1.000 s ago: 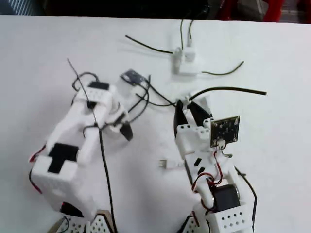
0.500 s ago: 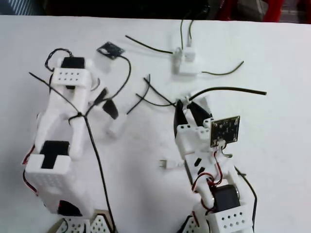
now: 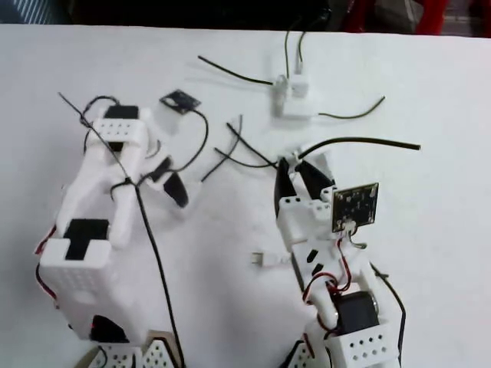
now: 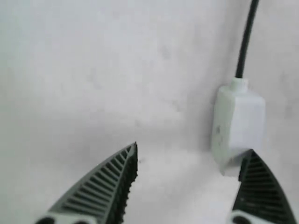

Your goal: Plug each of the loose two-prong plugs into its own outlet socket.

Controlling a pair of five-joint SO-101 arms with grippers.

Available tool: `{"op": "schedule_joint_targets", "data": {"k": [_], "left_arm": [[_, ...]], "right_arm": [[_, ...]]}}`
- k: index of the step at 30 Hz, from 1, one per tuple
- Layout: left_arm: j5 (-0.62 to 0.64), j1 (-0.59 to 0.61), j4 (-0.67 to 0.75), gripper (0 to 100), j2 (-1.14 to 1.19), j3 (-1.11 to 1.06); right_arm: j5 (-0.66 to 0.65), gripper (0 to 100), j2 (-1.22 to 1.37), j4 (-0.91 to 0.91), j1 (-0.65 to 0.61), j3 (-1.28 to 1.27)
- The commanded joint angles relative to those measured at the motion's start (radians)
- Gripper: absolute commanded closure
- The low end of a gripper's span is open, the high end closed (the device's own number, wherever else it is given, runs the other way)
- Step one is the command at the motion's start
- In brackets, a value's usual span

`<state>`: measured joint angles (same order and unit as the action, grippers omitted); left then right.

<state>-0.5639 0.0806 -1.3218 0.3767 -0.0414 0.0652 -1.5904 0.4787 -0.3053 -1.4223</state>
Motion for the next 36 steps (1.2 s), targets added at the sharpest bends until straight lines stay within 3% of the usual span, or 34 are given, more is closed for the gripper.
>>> {"op": "schedule_joint_targets", "data": {"k": [1, 5, 14, 20, 24, 36], "left_arm": [[-0.011, 0.07, 0.089, 67, 0.038, 0.021], [-0.008, 0.104, 0.02, 67, 0.031, 0.13], [-0.008, 0.097, -0.298, 70, 0.031, 0.43], [-0.005, 0.016, -0.374, 72, 0.033, 0.411], [0.005, -0.065, -0.336, 72, 0.033, 0.304], [0.074, -0.165, 0.04, 73, 0.031, -0.06]], "right_arm": [[-0.002, 98.1, -0.007, -0.019, 0.004, 0.008], [-0.002, 98.1, -0.007, -0.019, 0.004, 0.008], [-0.002, 98.1, -0.007, -0.019, 0.004, 0.008], [-0.002, 98.1, -0.007, -0.019, 0.004, 0.008], [-0.002, 98.1, -0.007, -0.019, 0.004, 0.008], [-0.026, 98.1, -0.007, -0.019, 0.004, 0.006]]}}
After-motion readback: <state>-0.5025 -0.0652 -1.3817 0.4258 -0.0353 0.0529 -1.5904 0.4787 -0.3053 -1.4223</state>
